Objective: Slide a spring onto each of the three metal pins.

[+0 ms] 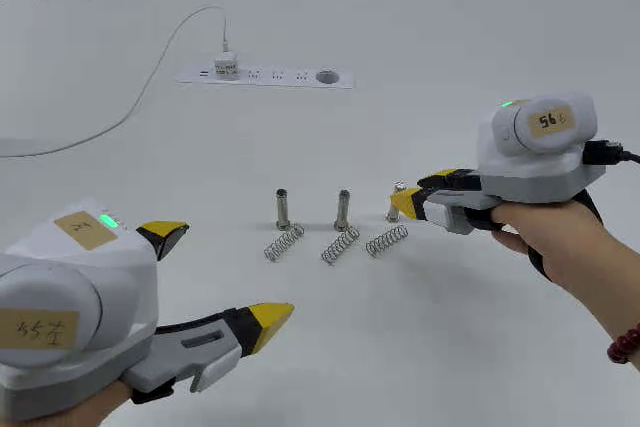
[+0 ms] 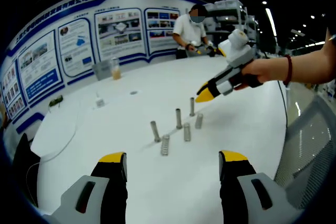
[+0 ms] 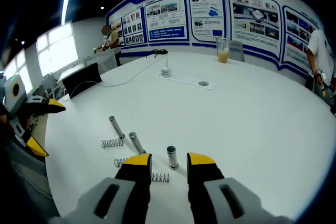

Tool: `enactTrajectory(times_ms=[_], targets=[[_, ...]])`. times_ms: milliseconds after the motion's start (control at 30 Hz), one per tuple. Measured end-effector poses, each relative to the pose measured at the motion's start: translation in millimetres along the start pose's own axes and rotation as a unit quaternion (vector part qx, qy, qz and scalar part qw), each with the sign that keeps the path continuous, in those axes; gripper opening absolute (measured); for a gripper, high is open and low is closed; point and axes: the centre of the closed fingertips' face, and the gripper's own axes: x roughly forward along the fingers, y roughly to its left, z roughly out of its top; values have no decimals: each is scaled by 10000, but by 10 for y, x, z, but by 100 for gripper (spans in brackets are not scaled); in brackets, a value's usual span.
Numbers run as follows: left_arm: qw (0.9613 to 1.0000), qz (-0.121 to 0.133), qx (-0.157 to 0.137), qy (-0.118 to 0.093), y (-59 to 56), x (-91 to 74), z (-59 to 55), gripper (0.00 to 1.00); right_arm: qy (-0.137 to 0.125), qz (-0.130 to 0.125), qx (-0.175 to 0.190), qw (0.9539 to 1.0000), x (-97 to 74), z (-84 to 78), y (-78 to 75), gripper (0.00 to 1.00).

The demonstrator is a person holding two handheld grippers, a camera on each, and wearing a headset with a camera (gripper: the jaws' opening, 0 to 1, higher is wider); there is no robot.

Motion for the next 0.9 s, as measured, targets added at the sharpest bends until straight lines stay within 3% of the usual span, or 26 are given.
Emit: enactTrajectory(times_ms=[333,700,900], targets=[[9999,-99,64,122,68,195,-36,65,-178,195,1,9997,-136,4,85,42],[9993,-270,82,263,87,442,-118,55,-338,498,-75,9982,-266,-52,217,51],[9988,-345,-83,348,99,565,-185,49,-441,662,68,9968,-346,-109,275,57]])
